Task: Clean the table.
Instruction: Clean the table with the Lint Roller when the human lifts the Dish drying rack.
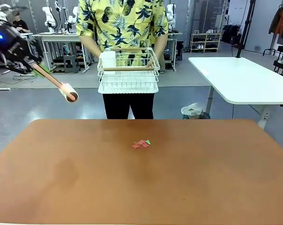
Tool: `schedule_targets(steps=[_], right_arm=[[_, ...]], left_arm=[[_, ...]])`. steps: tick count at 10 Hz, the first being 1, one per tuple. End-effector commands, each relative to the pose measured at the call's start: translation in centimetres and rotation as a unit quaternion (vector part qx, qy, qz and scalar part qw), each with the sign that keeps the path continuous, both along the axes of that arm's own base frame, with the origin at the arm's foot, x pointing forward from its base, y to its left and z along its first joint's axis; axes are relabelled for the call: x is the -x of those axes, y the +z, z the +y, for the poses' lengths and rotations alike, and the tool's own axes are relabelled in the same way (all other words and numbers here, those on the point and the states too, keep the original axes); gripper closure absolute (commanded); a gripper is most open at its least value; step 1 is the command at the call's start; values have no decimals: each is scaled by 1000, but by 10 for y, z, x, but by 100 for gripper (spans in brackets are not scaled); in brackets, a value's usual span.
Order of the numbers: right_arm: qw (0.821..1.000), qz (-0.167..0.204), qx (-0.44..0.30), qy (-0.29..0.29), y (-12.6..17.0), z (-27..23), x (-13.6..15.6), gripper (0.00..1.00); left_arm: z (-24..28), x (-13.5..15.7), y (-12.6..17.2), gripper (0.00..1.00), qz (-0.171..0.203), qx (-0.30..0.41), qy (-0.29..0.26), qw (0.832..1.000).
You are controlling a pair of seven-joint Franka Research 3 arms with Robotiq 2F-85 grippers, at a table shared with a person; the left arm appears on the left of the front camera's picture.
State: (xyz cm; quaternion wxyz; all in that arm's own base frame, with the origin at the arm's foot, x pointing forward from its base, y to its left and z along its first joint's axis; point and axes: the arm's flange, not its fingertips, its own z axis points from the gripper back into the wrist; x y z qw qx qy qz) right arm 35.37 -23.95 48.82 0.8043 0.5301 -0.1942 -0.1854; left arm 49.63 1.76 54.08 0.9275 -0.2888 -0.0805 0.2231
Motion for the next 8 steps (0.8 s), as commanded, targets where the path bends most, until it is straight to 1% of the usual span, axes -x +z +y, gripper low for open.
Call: schedule_targets(steps=[1,2,3,4,5,6,8], right_arm=[[1000,-6,-1,1,3,-1,3,0],[1000,-6,-1,1,3,-1,3,0],[1000,-6,-1,1,3,-1,3,0],[1000,-6,-1,1,3,-1,3,0],[1000,-6,-1,1,3,-1,3,0],[1000,-6,-1,1,3,-1,3,0],[1000,-6,-1,1,3,-1,3,0]], left_arm=[[-3,-41,-30,78,51,-36,-132,989],[-8,-49,-46,78,42,-8,-137,990],[-11,-48,-59,78,34,6,-134,990],[-13,-43,-66,78,38,8,-146,989],[-14,-39,-66,78,31,-4,-150,988],[-21,-52,-79,78,48,-10,-141,989],[-21,-52,-79,78,48,-10,-141,989]])
